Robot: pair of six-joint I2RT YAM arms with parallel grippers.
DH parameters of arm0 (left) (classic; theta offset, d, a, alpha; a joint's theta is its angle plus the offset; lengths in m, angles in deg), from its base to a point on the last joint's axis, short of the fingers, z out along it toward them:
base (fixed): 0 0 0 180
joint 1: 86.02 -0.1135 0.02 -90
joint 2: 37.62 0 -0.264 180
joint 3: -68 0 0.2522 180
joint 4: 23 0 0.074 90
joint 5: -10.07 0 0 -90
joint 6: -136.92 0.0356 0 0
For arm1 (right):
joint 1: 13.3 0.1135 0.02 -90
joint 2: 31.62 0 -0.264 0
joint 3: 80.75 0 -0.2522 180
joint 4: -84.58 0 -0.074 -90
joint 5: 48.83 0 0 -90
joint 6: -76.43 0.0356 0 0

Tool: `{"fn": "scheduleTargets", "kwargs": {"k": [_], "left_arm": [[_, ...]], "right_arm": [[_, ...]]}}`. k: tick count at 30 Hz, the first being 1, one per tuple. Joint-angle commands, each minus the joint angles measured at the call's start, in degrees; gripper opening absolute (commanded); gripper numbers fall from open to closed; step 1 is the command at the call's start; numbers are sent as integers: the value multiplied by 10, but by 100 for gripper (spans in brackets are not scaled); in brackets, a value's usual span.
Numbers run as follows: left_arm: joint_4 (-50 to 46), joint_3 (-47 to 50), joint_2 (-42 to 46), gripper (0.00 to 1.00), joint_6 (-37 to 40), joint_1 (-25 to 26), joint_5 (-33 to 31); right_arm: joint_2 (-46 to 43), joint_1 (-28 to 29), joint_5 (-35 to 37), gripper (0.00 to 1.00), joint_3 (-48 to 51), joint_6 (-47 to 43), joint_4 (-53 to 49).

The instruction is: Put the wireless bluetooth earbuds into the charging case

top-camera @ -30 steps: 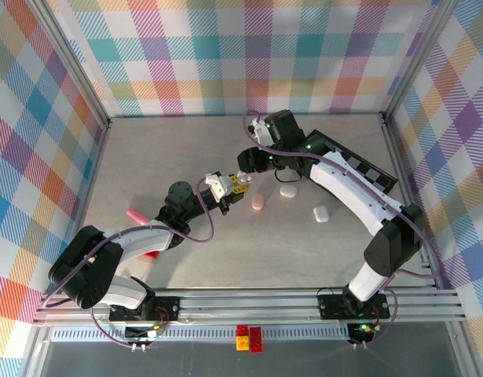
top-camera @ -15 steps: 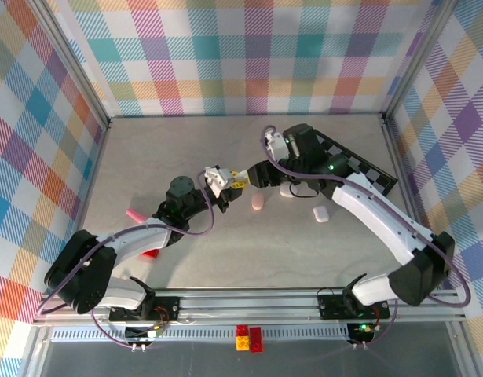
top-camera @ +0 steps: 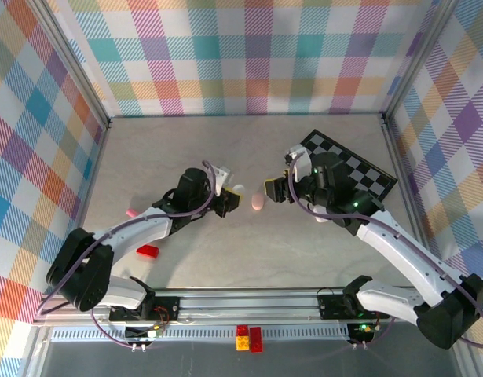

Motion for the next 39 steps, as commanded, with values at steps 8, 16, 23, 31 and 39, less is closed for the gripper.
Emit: {"fn": "scheduleTargets", "kwargs": {"k": [8,16,23,31,39], "left_arm": [[-146,-26,-98,10,-81,-3,-71],[-145,-30,-112,56,-79,-3,-132],[-100,0,24,96,-46,-4,-248],[-4,103,215,100,77,-29,-451],[206,262,239,100,165,-162,-415]], "right_arm": [[-47,-8,94,88,73,2,52],[-57,-69,183,97,141,3,124],[-29,-155,261,99,251,-72,278],[61,-240,250,99,331,-95,425],[138,-302,166,99,348,-71,532]]}}
